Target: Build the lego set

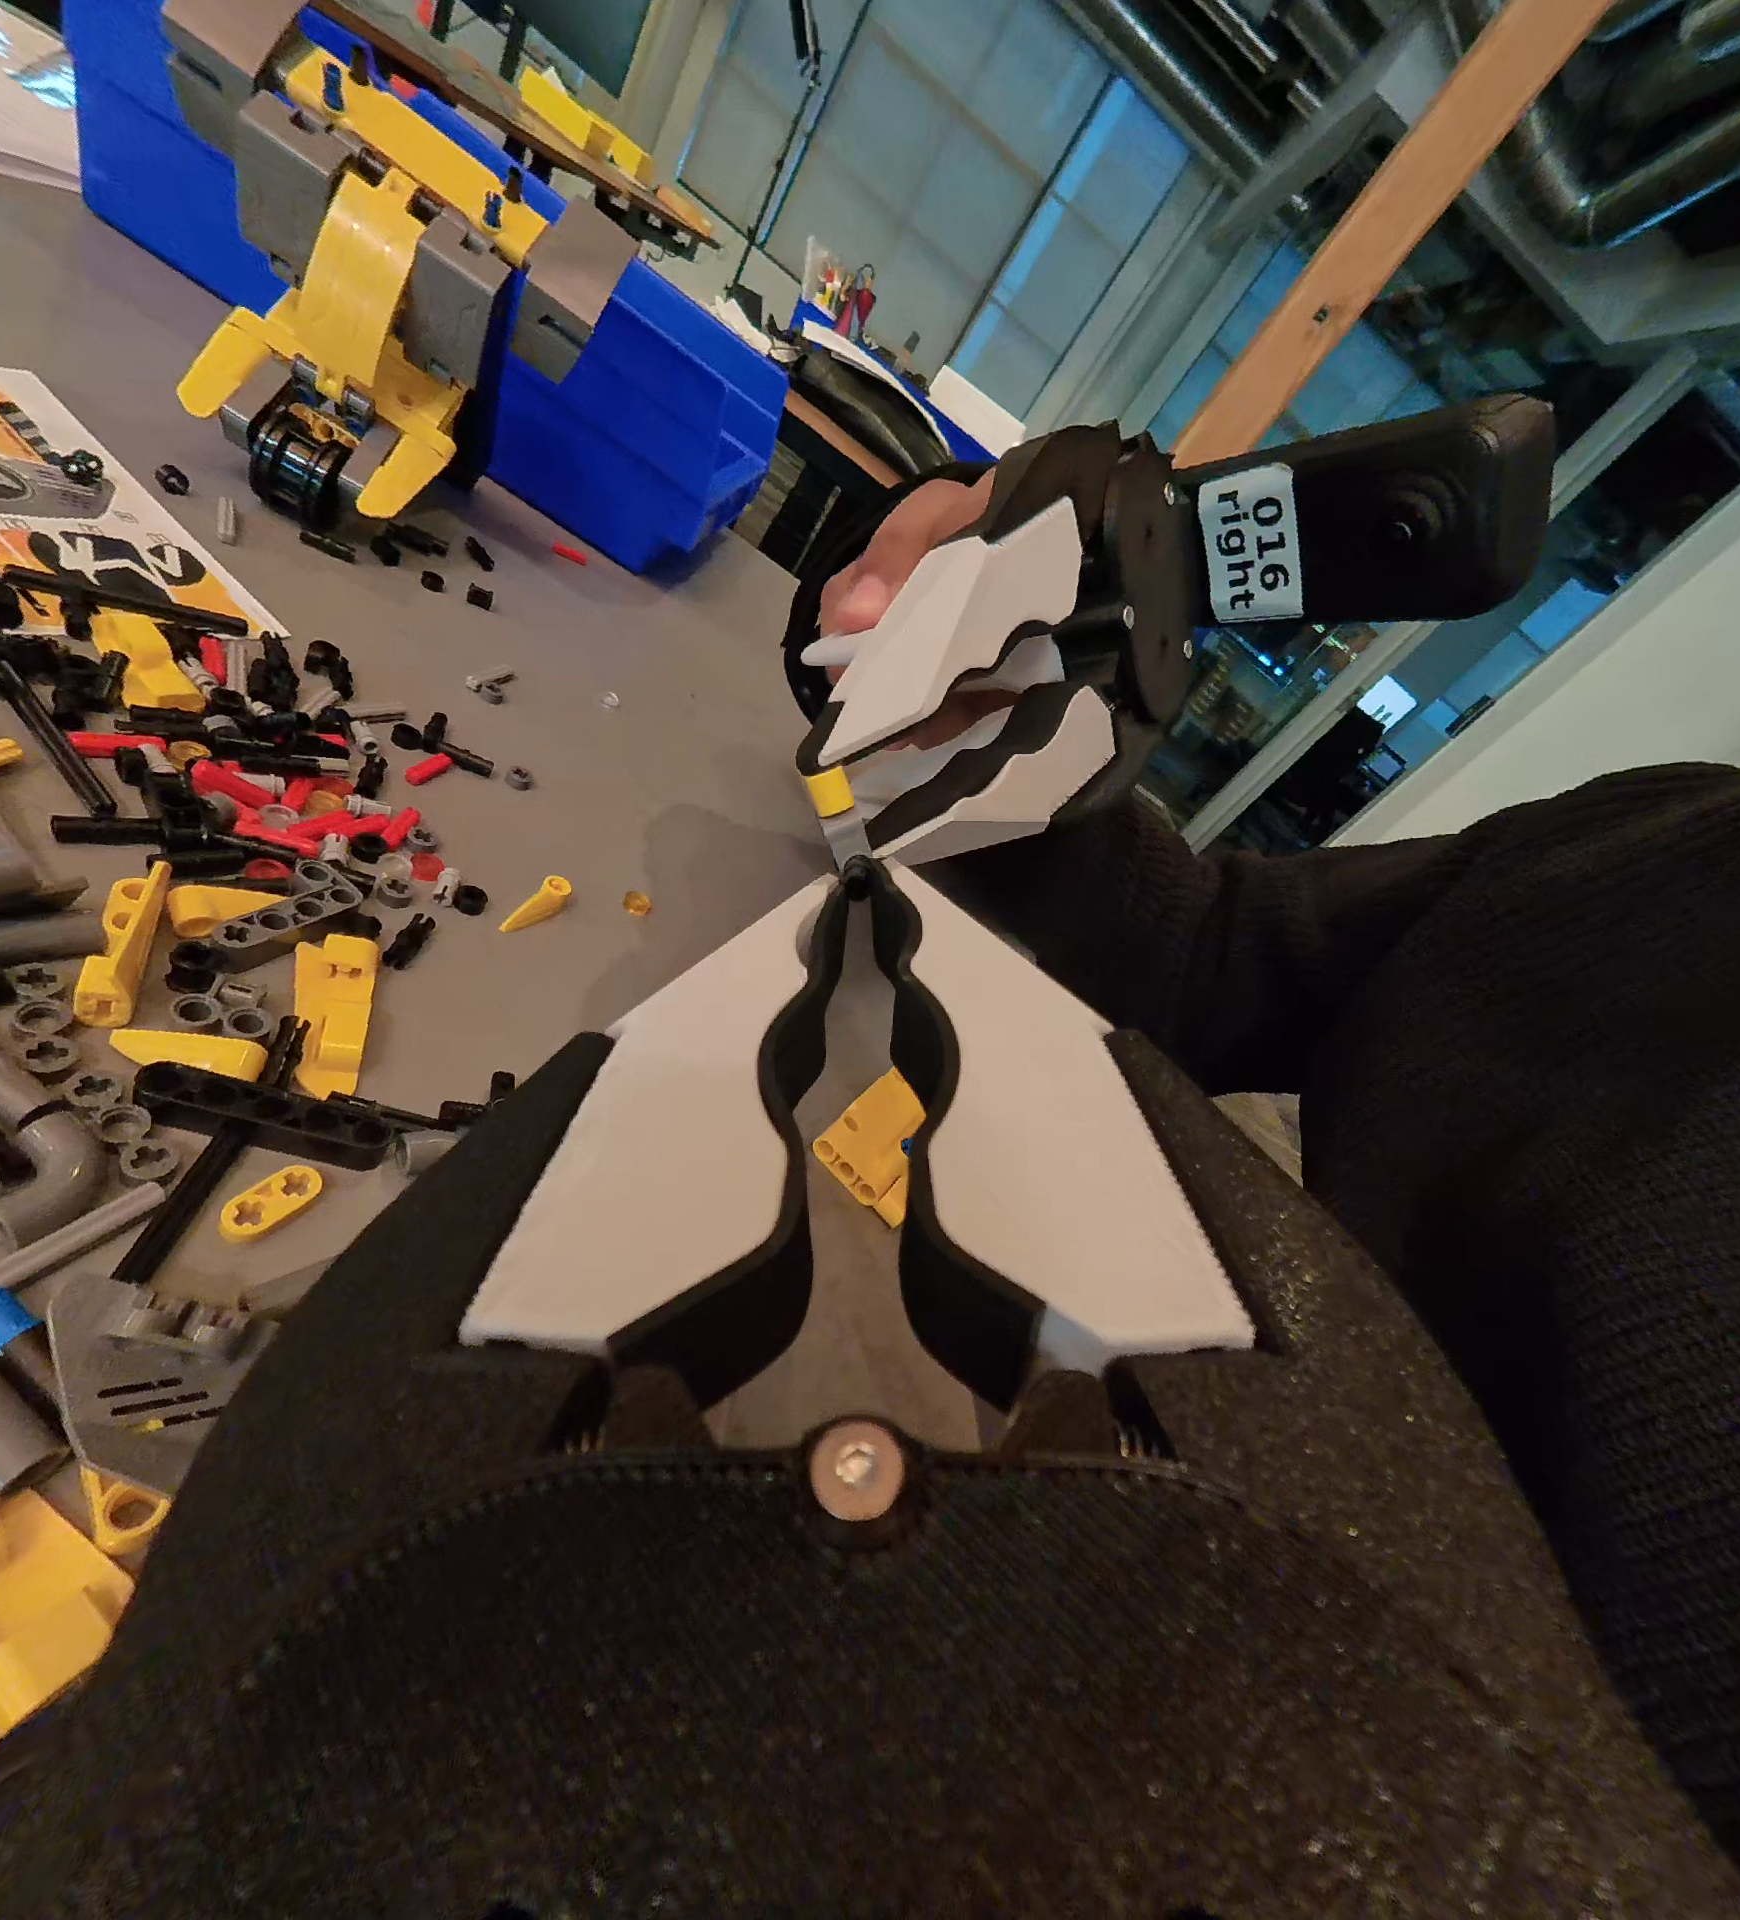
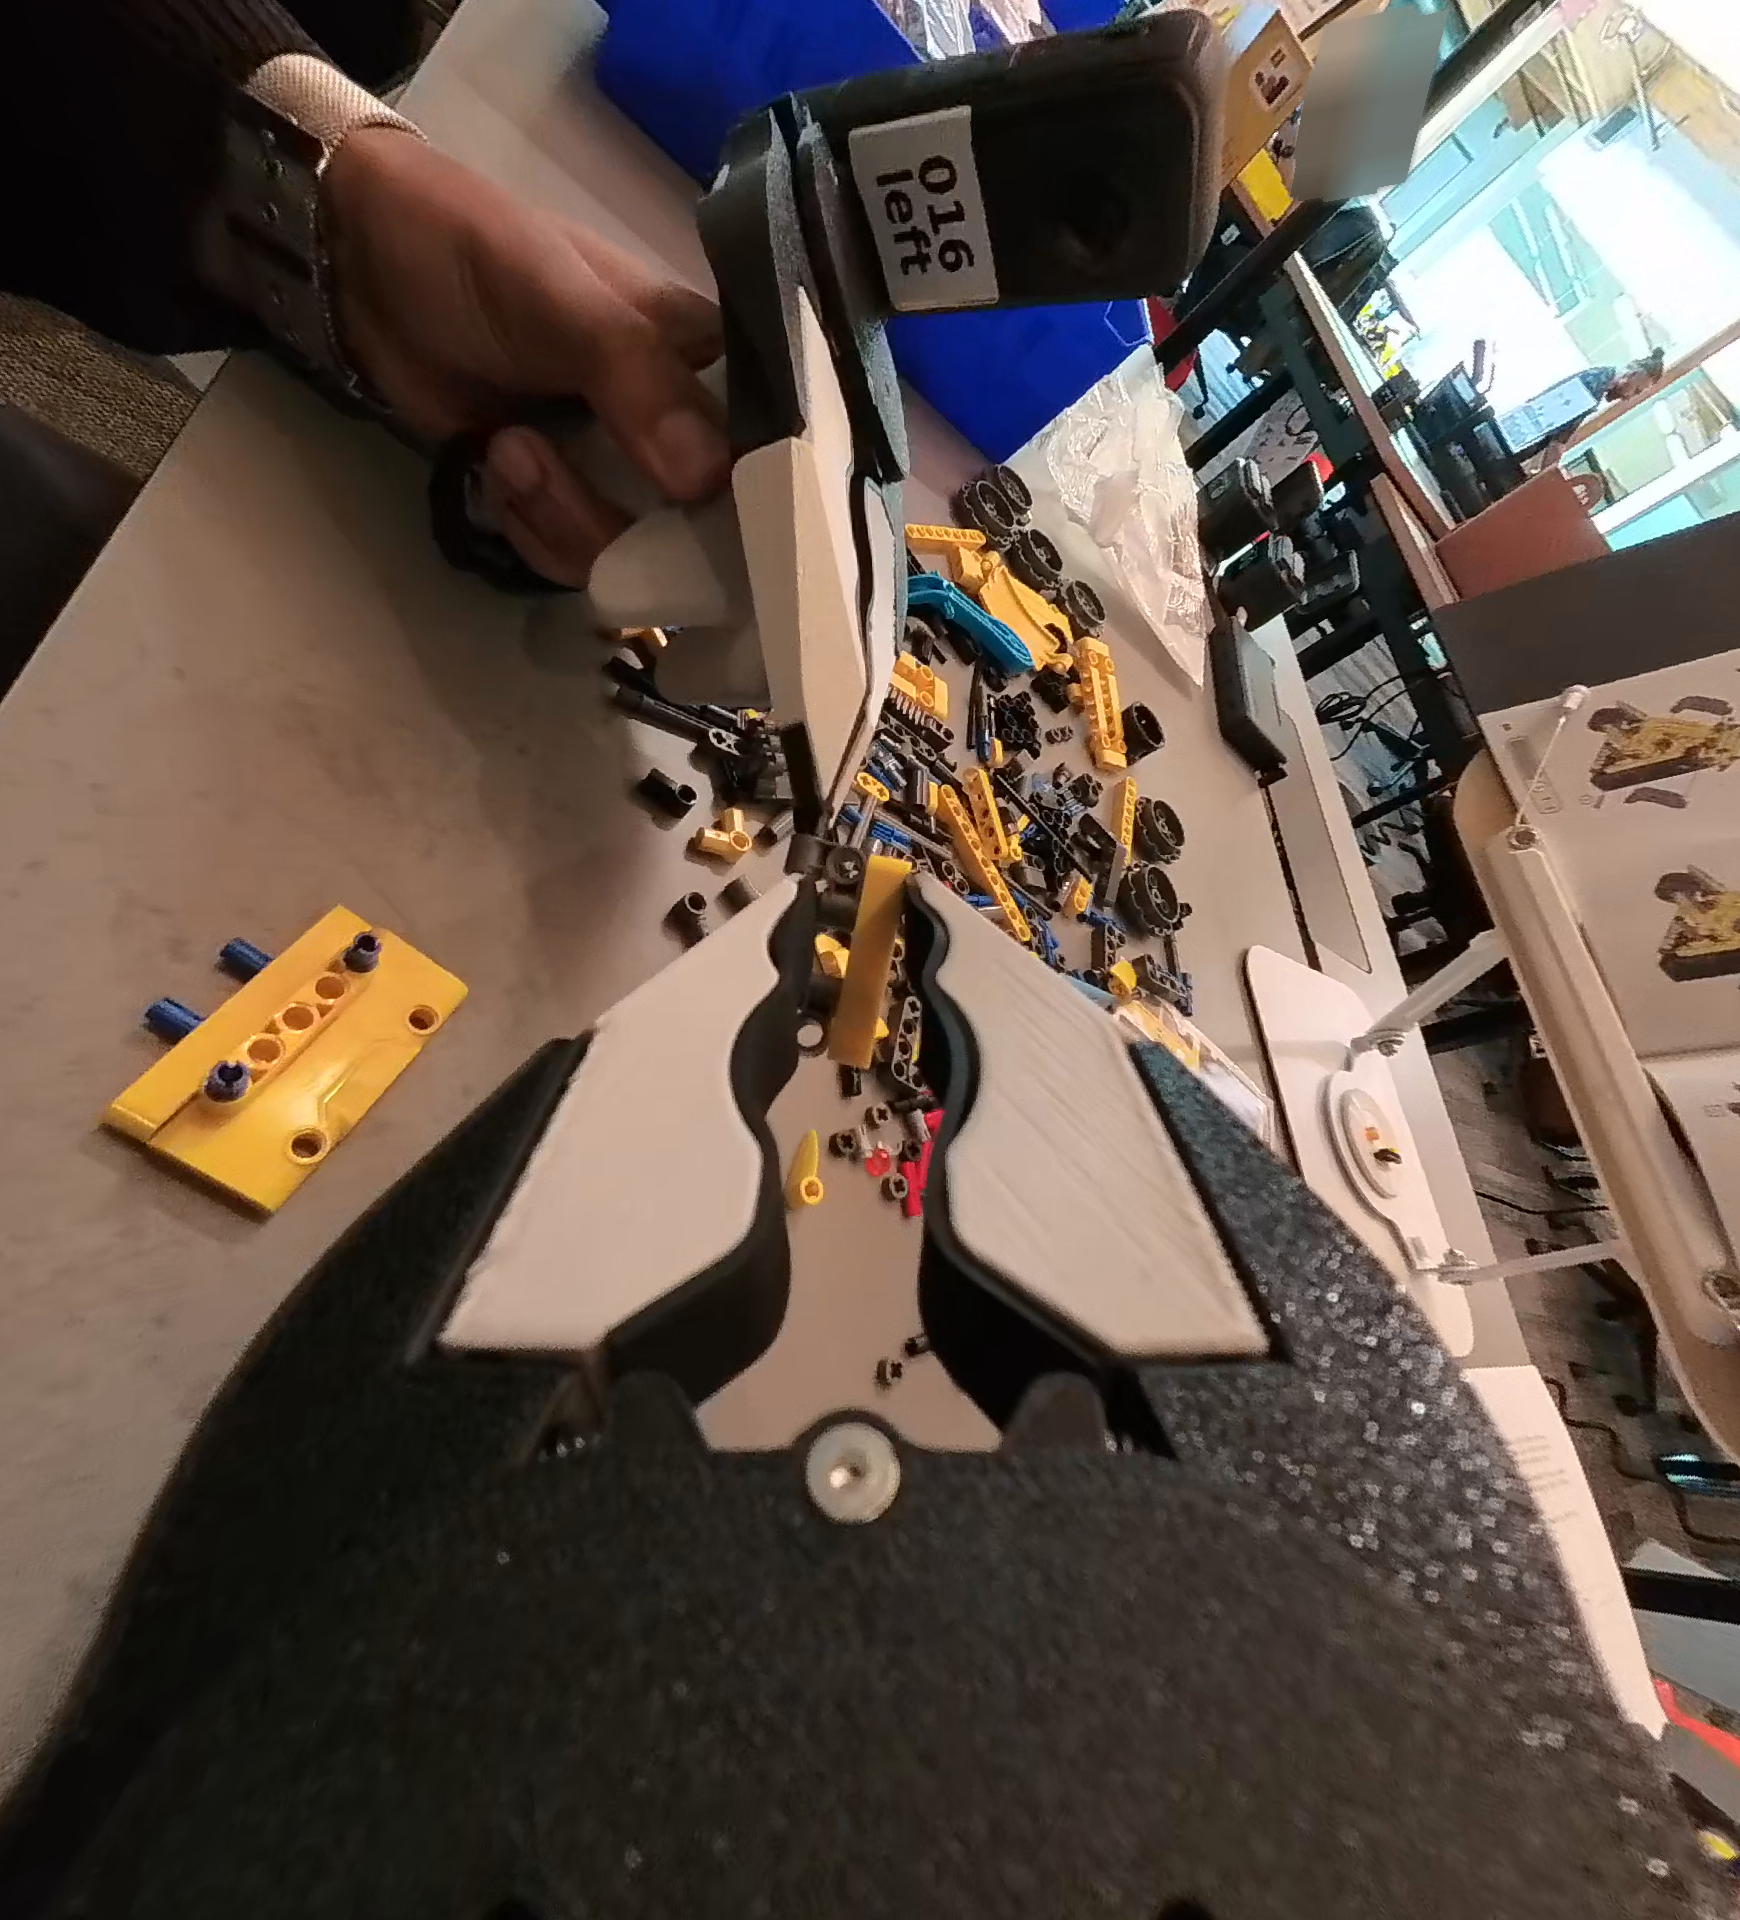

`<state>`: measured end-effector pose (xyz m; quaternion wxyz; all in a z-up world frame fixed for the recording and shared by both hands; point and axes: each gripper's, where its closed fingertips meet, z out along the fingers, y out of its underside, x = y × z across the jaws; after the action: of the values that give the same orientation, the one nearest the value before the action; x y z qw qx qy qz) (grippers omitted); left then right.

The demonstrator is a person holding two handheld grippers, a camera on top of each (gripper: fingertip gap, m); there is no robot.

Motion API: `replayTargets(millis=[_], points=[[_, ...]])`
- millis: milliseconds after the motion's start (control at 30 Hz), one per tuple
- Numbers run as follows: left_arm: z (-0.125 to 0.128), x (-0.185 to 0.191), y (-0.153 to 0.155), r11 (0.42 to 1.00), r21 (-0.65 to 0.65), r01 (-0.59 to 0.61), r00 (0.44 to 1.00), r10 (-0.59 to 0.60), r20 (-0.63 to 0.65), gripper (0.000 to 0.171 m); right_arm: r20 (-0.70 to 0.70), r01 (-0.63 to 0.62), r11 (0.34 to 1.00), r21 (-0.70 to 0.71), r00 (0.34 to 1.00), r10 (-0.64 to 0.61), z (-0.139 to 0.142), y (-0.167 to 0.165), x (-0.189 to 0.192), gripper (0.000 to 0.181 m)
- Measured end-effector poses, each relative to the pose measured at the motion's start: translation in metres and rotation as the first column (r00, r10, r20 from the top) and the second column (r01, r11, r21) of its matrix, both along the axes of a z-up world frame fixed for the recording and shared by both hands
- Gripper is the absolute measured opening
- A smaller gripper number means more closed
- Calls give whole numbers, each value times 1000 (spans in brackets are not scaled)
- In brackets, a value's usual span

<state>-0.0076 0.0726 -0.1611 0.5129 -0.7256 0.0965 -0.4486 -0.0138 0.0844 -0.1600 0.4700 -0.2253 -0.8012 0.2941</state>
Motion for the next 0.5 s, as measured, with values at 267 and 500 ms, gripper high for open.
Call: replayTargets(millis=[267, 500], points=[[0, 1, -1, 1000, -2, 11, 1000, -11, -3, 2, 10, -3, 999, -46, 1000, 3, 0, -1, 0, 15], [-2, 5, -4, 999, -13, 47, 999, -47, -4, 1, 21, -32, 999, -36, 999, 33, -2, -4, 4, 15]])
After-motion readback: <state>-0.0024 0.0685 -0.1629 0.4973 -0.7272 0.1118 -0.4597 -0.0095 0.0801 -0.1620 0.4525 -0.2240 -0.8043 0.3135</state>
